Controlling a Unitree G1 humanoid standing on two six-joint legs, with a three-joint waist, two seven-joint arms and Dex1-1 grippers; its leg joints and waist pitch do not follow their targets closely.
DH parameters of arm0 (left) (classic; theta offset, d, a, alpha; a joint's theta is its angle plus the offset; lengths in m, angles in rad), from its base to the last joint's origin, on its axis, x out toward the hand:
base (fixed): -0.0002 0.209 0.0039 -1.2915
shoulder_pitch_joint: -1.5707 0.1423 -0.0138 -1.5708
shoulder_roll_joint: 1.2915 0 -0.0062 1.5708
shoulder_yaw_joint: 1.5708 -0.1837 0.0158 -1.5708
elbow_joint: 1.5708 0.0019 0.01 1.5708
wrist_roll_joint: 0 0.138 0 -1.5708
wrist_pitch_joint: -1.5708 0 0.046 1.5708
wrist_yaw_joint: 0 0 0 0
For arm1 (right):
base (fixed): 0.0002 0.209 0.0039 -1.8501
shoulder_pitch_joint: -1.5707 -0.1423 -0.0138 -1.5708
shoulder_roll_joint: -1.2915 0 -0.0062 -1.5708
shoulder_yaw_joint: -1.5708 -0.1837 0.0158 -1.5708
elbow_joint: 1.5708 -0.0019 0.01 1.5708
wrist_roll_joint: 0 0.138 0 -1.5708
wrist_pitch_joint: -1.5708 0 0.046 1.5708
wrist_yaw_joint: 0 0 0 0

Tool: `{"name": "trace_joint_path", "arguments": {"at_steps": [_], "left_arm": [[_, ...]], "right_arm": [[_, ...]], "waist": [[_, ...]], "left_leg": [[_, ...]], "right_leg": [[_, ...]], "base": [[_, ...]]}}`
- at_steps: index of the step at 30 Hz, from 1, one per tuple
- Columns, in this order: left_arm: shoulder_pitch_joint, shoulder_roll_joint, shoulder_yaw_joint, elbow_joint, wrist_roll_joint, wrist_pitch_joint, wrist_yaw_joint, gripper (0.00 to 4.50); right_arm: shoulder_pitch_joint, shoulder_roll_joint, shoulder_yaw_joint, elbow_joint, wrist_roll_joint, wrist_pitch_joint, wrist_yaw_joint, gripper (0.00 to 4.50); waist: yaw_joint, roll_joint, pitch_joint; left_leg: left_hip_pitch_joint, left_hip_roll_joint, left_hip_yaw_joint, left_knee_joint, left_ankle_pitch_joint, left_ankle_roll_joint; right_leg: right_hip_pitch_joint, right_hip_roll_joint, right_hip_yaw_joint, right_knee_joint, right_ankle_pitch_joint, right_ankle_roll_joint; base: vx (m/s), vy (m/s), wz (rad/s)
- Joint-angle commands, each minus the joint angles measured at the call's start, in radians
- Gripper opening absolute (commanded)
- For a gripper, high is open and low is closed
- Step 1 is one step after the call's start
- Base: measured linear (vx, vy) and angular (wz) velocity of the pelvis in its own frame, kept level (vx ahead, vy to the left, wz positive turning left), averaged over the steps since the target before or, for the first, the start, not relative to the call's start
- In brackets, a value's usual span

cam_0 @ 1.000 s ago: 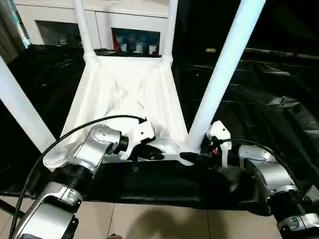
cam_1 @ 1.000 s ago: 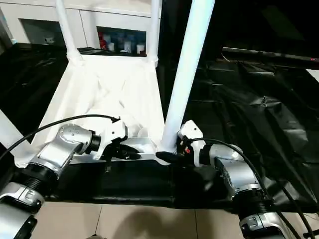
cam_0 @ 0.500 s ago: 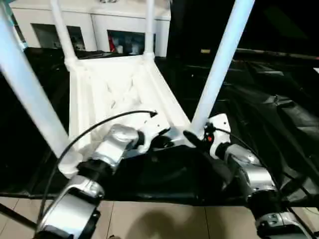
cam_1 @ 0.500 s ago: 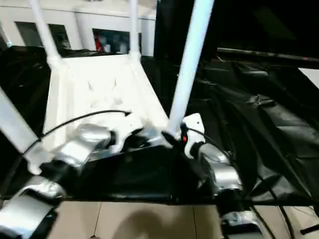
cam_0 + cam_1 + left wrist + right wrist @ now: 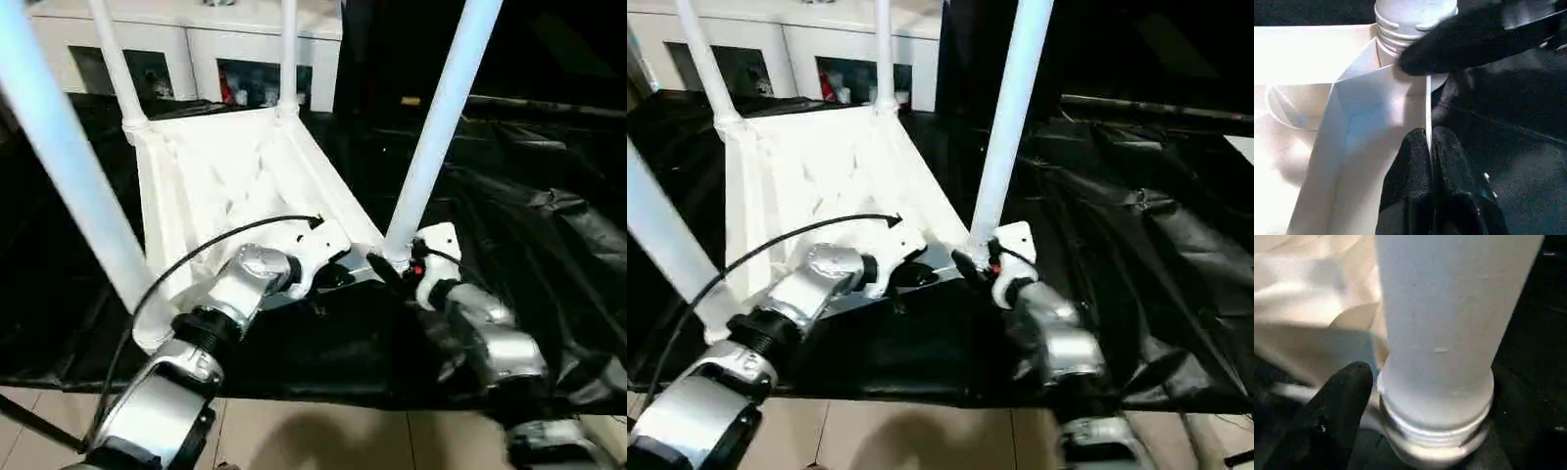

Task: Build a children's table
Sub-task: Rotate leg to tighten

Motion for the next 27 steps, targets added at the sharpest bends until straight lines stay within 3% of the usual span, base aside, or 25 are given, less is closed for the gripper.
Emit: {"name": "trace_joint_path", "arguments": {"at_steps": [1, 2, 3, 4, 6, 7, 8, 9, 10, 16, 17, 18, 19, 24, 27], "left_arm": [[0.045, 0.019, -0.010, -0.005, -0.039, -0.044, -0.091, 0.00], [0.045, 0.019, -0.010, -0.005, -0.039, -0.044, -0.091, 0.00], [0.072, 0.058, -0.011, -0.053, -0.085, -0.061, -0.223, 0.00], [0.072, 0.058, -0.011, -0.053, -0.085, -0.061, -0.223, 0.00], [0.101, 0.100, -0.017, -0.113, -0.132, -0.052, -0.356, 0.00], [0.105, 0.107, -0.019, -0.121, -0.135, -0.049, -0.371, 0.00], [0.113, 0.122, -0.025, -0.137, -0.140, -0.034, -0.397, 0.00], [0.122, 0.139, -0.029, -0.153, -0.143, -0.026, -0.422, 0.00], [0.128, 0.150, -0.030, -0.162, -0.145, -0.022, -0.435, 0.00], [0.137, 0.166, -0.029, -0.172, -0.144, -0.019, -0.448, 0.00], [0.140, 0.170, -0.030, -0.175, -0.143, -0.020, -0.453, 0.00], [0.145, 0.174, -0.027, -0.183, -0.143, -0.017, -0.457, 0.00], [0.148, 0.176, -0.025, -0.188, -0.143, -0.015, -0.460, 0.00], [0.155, 0.181, -0.021, -0.206, -0.143, -0.002, -0.456, 0.00], [0.141, 0.160, -0.013, -0.174, -0.117, -0.001, -0.375, 0.00]], "right_arm": [[0.010, -0.030, 0.073, -0.054, 0.024, 0.013, 0.171, 3.78], [0.010, -0.030, 0.073, -0.054, 0.024, 0.013, 0.171, 3.78], [0.014, -0.078, 0.080, -0.067, 0.033, 0.009, 0.253, 3.78], [0.014, -0.078, 0.080, -0.067, 0.033, 0.009, 0.253, 3.78], [0.017, -0.118, 0.091, -0.076, 0.038, 0.011, 0.328, 3.78], [0.017, -0.122, 0.092, -0.078, 0.040, 0.015, 0.338, 3.78], [0.018, -0.133, 0.098, -0.082, 0.041, 0.017, 0.360, 3.78], [0.016, -0.144, 0.104, -0.082, 0.043, 0.019, 0.383, 3.78], [0.014, -0.149, 0.107, -0.081, 0.044, 0.017, 0.398, 3.78], [0.009, -0.156, 0.113, -0.077, 0.048, 0.017, 0.424, 3.78], [0.009, -0.159, 0.117, -0.078, 0.048, 0.018, 0.436, 3.54], [0.011, -0.161, 0.124, -0.075, 0.045, 0.015, 0.447, 3.54], [0.012, -0.163, 0.129, -0.073, 0.042, 0.012, 0.454, 3.54], [0.013, -0.154, 0.125, -0.065, 0.048, 0.008, 0.449, 3.04], [0.016, -0.122, 0.102, -0.041, 0.043, 0.002, 0.376, 2.83]], "waist": [[0.002, -0.011, -0.042], [0.003, -0.011, -0.041], [0.002, -0.012, -0.041], [0.003, -0.016, -0.041], [0.003, -0.011, -0.040], [0.002, -0.015, -0.040], [0.005, -0.008, -0.040], [0.007, -0.013, -0.039], [0.007, -0.010, -0.039], [0.007, -0.012, -0.041], [0.008, -0.013, -0.041], [0.008, -0.021, -0.041], [0.010, -0.016, -0.042], [0.009, -0.016, -0.040], [0.005, -0.014, -0.039]], "left_leg": [[0.003, 0.019, -0.010, -0.061, -0.234, 0.055], [0.003, 0.020, -0.009, -0.060, -0.231, 0.062], [0.005, 0.020, -0.009, -0.060, -0.233, 0.063], [0.000, 0.020, -0.010, -0.060, -0.225, 0.066], [0.007, 0.024, -0.009, -0.061, -0.235, 0.065], [0.007, 0.025, -0.009, -0.062, -0.239, 0.065], [0.011, 0.028, -0.008, -0.061, -0.233, 0.065], [0.011, 0.029, -0.007, -0.061, -0.235, 0.064], [0.006, 0.027, -0.009, -0.064, -0.231, 0.060], [0.009, 0.025, -0.005, -0.059, -0.213, 0.058], [0.009, 0.025, -0.005, -0.058, -0.205, 0.060], [0.008, 0.024, -0.004, -0.057, -0.202, 0.064], [0.009, 0.026, -0.006, -0.058, -0.198, 0.066], [0.010, 0.026, -0.005, -0.058, -0.203, 0.063], [0.010, 0.025, -0.005, -0.059, -0.208, 0.056]], "right_leg": [[0.041, -0.035, 0.019, -0.080, -0.155, -0.188], [0.040, -0.035, 0.019, -0.080, -0.150, -0.191], [0.038, -0.035, 0.019, -0.081, -0.156, -0.192], [0.043, -0.038, 0.019, -0.078, -0.168, -0.195], [0.035, -0.037, 0.019, -0.079, -0.174, -0.205], [0.036, -0.036, 0.019, -0.078, -0.178, -0.209], [0.032, -0.034, 0.020, -0.075, -0.157, -0.220], [0.032, -0.035, 0.020, -0.075, -0.153, -0.222], [0.035, -0.036, 0.019, -0.072, -0.155, -0.222], [0.036, -0.036, 0.021, -0.070, -0.124, -0.226], [0.036, -0.036, 0.021, -0.068, -0.117, -0.227], [0.037, -0.036, 0.020, -0.069, -0.117, -0.227], [0.037, -0.037, 0.020, -0.067, -0.117, -0.228], [0.035, -0.036, 0.021, -0.068, -0.132, -0.227], [0.033, -0.035, 0.021, -0.070, -0.137, -0.224]], "base": [[0.000, 0.000, 0.00], [0.000, 0.000, 0.00], [0.000, 0.000, 0.00], [0.000, 0.000, 0.00], [0.000, 0.000, 0.00], [0.000, 0.000, 0.00], [0.000, 0.000, 0.00], [0.000, 0.000, 0.00], [0.000, 0.000, 0.00], [0.000, 0.000, 0.00], [0.000, 0.000, 0.00], [0.000, 0.000, 0.00], [0.000, 0.000, 0.00], [0.000, 0.000, 0.00], [0.000, 0.000, 0.00]]}}
